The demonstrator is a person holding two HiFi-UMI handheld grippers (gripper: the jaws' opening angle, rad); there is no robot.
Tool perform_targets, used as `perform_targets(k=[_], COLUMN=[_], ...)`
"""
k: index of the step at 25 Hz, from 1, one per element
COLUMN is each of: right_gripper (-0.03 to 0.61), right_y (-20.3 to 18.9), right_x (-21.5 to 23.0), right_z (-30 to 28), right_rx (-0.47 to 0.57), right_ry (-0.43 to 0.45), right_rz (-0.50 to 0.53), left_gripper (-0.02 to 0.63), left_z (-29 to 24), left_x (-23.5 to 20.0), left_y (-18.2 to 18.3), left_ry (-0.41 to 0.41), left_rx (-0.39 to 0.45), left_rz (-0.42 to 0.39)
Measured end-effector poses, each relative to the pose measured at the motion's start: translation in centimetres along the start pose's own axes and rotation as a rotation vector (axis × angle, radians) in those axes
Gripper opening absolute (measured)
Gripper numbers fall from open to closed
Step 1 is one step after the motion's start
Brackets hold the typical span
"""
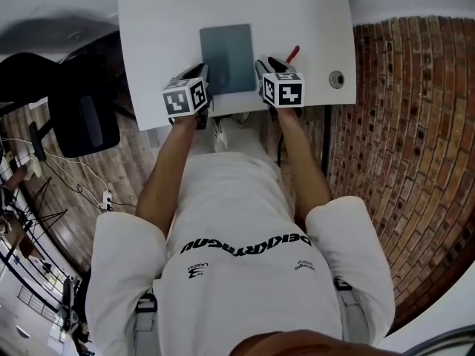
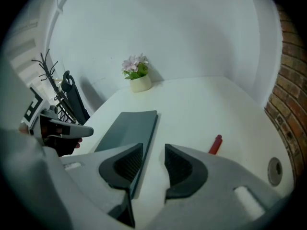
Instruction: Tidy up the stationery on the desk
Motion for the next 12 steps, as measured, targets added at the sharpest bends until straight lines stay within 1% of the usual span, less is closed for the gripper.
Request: perform_targets(k=[2,4,9,12], right_gripper=[0.140,0.140,0.140,0.138], right_y=[0.2,0.3,0.1,-0.5], right_x=[1.0,2.0,4.4,5.8], right_z=[0.4,0.7,1.1,1.0], right_rx=[0.006,0.012,0.025,0.020], right_ry=[-0.013,-0.035,-0.111,-0.161], right_rz=[-0.021,-0.027,-0.029,-0.028], left_gripper=[-0.002,-0.002,-0.002,-0.002], left_z=[0.5,1.0,2.0,2.9], left_x=[0.6,1.3,3.1,4.3], left_y=[0.3,0.5,0.8,1.3], left_ry=[-0.005,-0.001,-0.018,-0.045], left_rx=[0.028,0.045,0.100,0.160], left_rz=[-0.003,-0.021,-0.105,-0.156])
Point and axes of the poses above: the fingertips, and each gripper's own axes: z backward along the fingers, x to its right, y out of its top, the point moved 7 cm from there along z, backward along the fingers, and after that the axes turned 14 degrees about -y, right-handed, at the moved point
